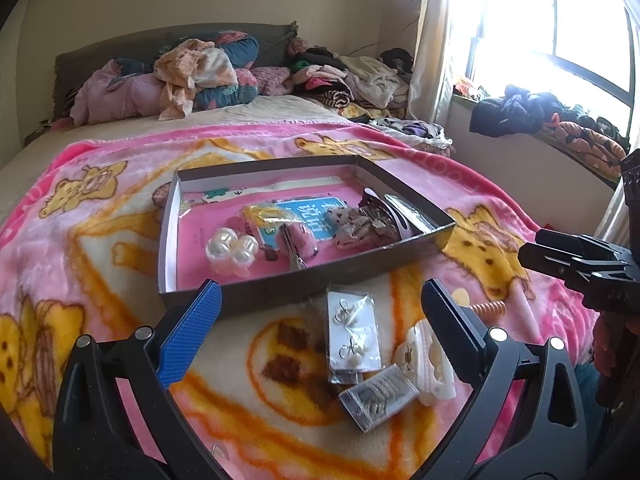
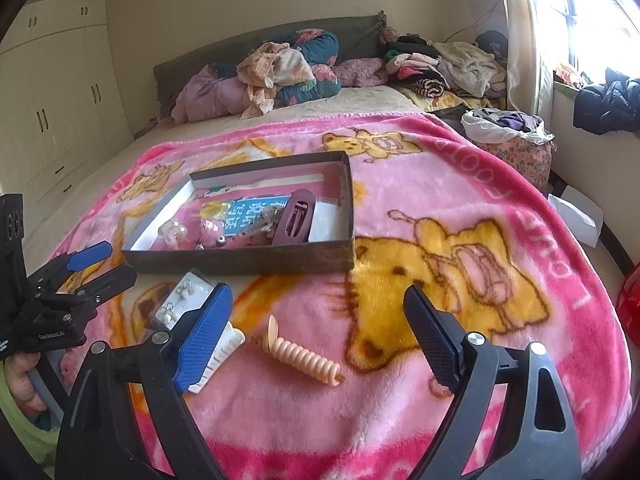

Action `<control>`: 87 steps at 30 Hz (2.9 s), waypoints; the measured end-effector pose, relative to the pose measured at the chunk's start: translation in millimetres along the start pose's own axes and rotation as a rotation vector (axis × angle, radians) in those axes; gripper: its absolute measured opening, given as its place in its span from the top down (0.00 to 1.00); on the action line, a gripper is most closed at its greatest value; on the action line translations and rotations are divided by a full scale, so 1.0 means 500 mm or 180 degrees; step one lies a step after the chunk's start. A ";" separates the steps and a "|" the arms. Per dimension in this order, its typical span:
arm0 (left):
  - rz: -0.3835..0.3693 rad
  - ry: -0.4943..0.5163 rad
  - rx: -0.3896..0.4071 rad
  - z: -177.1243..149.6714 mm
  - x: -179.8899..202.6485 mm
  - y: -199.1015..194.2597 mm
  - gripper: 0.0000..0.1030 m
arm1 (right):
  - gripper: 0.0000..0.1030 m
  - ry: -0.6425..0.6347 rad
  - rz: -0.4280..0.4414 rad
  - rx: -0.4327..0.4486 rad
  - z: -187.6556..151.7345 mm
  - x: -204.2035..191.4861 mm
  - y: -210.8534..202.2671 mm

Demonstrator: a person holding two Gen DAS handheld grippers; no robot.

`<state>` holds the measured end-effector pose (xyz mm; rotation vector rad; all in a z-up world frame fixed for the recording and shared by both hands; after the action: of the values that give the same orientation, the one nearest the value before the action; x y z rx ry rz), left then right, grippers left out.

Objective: Organize jewelry
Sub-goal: 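Grasp the peach spiral hair tie with right while left grasps the clear ring box, then carry the ring box over the box with left while right carries the spiral tie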

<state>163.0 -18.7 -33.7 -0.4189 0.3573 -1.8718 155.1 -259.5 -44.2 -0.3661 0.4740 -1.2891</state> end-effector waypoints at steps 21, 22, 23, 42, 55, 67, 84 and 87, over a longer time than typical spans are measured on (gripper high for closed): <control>-0.0272 0.0252 -0.0230 -0.075 0.032 -0.021 0.11 | 0.18 -0.0407 0.0115 -0.0372 -0.064 -0.017 0.031; -0.0282 0.0260 -0.0240 -0.078 0.032 -0.022 0.11 | 0.18 -0.0428 0.0125 -0.0392 -0.067 -0.018 0.036; -0.0291 0.0269 -0.0251 -0.081 0.032 -0.023 0.11 | 0.18 -0.0448 0.0130 -0.0415 -0.069 -0.018 0.040; -0.0537 0.0521 -0.0561 -0.140 0.055 -0.005 0.11 | 0.53 -0.0997 0.0261 -0.0837 -0.104 -0.047 0.149; -0.0701 0.0616 -0.0663 -0.148 0.087 0.018 0.27 | 0.83 -0.0607 0.0441 -0.0782 -0.086 -0.013 0.140; -0.0752 0.0512 -0.0725 -0.141 0.082 0.035 0.57 | 0.83 -0.0371 0.0536 -0.0725 -0.082 0.002 0.124; -0.0718 0.0472 -0.0654 -0.129 0.071 0.016 0.57 | 0.83 -0.0236 0.0674 -0.0622 -0.081 -0.024 0.100; -0.0653 0.0416 -0.0628 -0.119 0.059 0.013 0.57 | 0.83 -0.0229 0.0677 -0.0599 -0.077 -0.029 0.093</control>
<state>132.5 -46.0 -86.5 -0.4818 0.6097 -2.0777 170.4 -234.0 -98.7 -0.5041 0.5596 -1.0248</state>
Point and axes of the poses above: each gripper's, at about its wrist camera, not at the fingertips, and y roughly the way its jaws point, x to its right, z to its top, the point moved 3 cm from there along y, roughly the way its jaws point, and after that the axes turned 7 degrees about x, right-handed, at the moved point
